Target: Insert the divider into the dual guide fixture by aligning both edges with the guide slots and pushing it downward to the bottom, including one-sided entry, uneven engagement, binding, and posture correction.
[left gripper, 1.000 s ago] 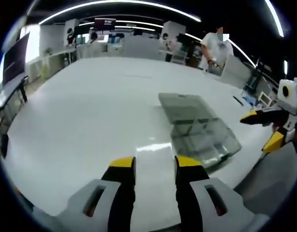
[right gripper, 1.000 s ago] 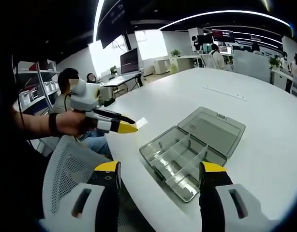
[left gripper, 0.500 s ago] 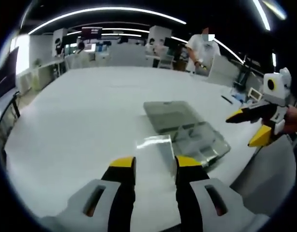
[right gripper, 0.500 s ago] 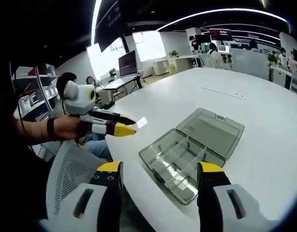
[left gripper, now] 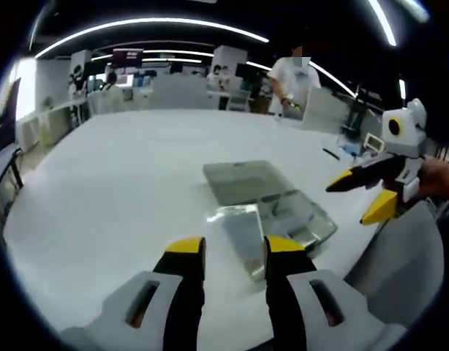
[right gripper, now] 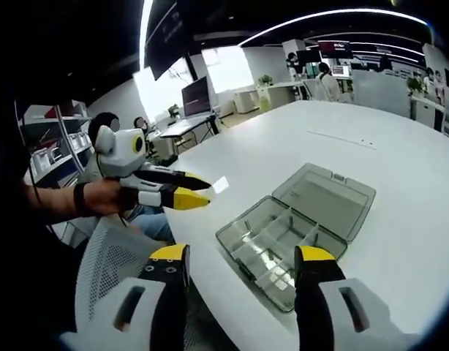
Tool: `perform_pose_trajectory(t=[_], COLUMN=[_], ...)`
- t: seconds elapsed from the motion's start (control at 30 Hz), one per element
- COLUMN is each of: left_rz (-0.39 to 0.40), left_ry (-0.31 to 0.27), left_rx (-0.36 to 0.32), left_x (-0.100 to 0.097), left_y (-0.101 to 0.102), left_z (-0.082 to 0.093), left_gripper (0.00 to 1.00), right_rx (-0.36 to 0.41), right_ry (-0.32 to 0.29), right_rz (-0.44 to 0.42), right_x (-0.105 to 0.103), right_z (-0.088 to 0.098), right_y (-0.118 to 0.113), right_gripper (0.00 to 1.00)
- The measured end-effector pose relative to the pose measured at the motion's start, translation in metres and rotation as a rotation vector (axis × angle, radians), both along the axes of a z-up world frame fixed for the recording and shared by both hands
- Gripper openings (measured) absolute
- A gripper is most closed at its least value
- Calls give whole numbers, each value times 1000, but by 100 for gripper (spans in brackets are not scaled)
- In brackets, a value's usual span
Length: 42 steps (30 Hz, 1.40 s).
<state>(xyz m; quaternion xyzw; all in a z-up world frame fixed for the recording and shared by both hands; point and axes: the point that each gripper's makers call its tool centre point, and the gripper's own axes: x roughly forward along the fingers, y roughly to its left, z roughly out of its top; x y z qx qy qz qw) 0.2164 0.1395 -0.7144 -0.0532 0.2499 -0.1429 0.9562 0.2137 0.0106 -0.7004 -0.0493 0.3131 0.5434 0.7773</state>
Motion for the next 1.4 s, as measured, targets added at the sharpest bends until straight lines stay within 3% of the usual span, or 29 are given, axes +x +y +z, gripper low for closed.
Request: perform_pose_trajectory(t=[0.23, 0.73, 1.4], left_rz=[-16, -144, -203], left_ry=[-13, -94, -133], left_rx=[-2, -2, 32], left_x=[1, 1, -2], left_y=[-6, -36, -51], left_z=[5, 25, 34], left_gripper=[30, 30, 30], right_rx=[0, 34, 111], right_ry=[3, 28, 146], right_rz=[-1, -26, -64], right_x=[-1, 5, 10], right_z=[0, 11, 17], right_y=[0, -1, 3], right_gripper=[53, 45, 37])
